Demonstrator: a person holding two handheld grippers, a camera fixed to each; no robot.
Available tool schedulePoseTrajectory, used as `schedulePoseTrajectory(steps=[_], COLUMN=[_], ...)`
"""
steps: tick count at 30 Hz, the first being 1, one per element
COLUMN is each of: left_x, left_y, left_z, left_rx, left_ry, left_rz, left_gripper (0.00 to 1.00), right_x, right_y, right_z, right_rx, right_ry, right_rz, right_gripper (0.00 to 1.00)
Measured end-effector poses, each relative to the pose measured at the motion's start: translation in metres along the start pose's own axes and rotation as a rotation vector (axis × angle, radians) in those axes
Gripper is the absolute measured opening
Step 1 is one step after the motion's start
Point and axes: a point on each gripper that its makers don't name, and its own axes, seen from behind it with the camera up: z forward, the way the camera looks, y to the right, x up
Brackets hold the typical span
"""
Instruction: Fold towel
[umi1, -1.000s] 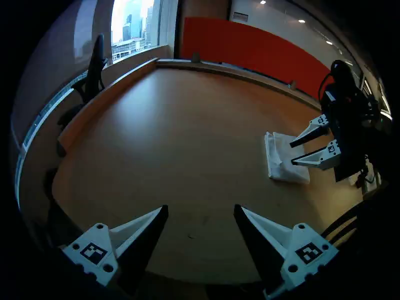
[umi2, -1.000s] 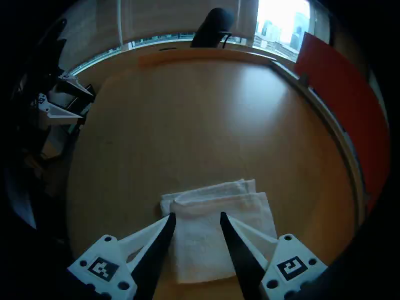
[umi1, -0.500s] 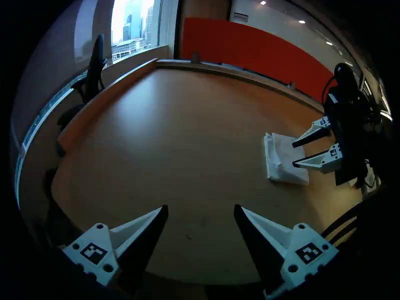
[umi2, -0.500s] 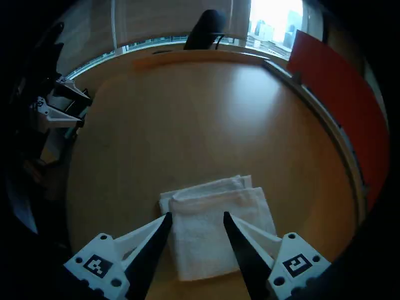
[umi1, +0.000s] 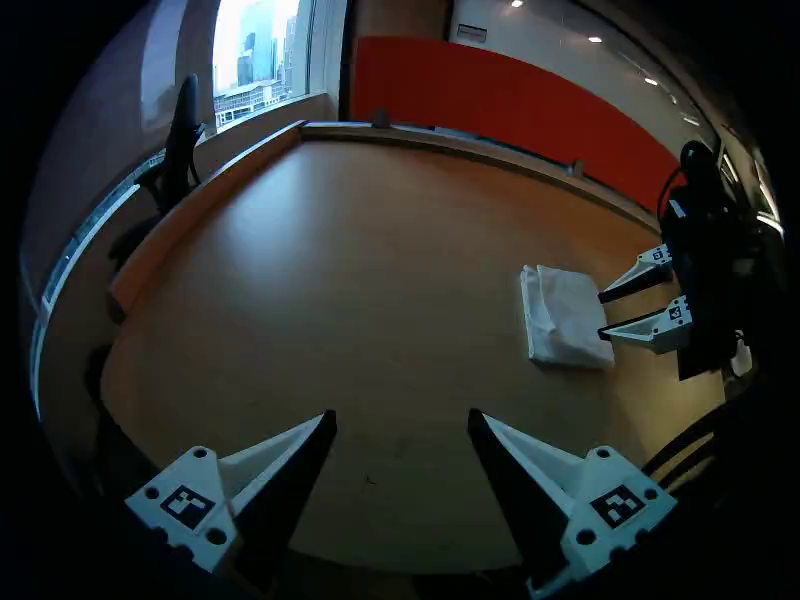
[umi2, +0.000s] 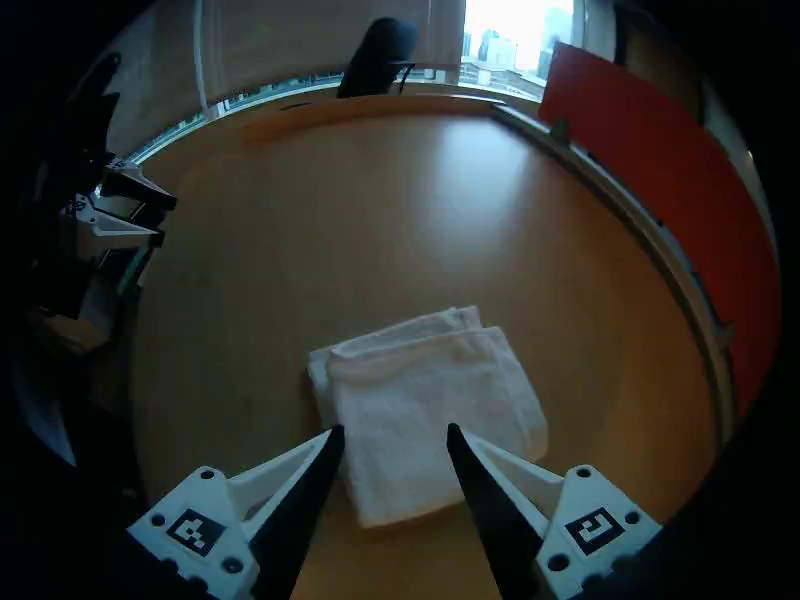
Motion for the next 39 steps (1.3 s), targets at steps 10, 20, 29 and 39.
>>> schedulePoseTrajectory(steps=[10, 20, 29, 39], left_x=[0.001, 0.001, -0.001, -0.002], left_y=[0.004, 0.007, 0.007, 0.01], left_z=[0.001, 0.001, 0.002, 0.001], left_rx=[-0.009, -0.018, -0.023, -0.032], left_ry=[0.0, -0.002, -0.005, -0.003], left_rz=[0.011, 0.019, 0.017, 0.018], left_gripper=[0.98, 0.97, 0.97, 0.97], right_x=[-0.016, -0.039, -0.06, -0.076], right_y=[0.002, -0.004, -0.013, -0.017], right_z=[-0.005, -0.004, -0.004, -0.001], right_rx=[-0.033, -0.053, -0.05, -0.053], right_ry=[-0.005, -0.032, -0.068, -0.094], right_rz=[0.043, 0.083, 0.111, 0.136], right_gripper=[0.79, 0.79, 0.72, 0.58])
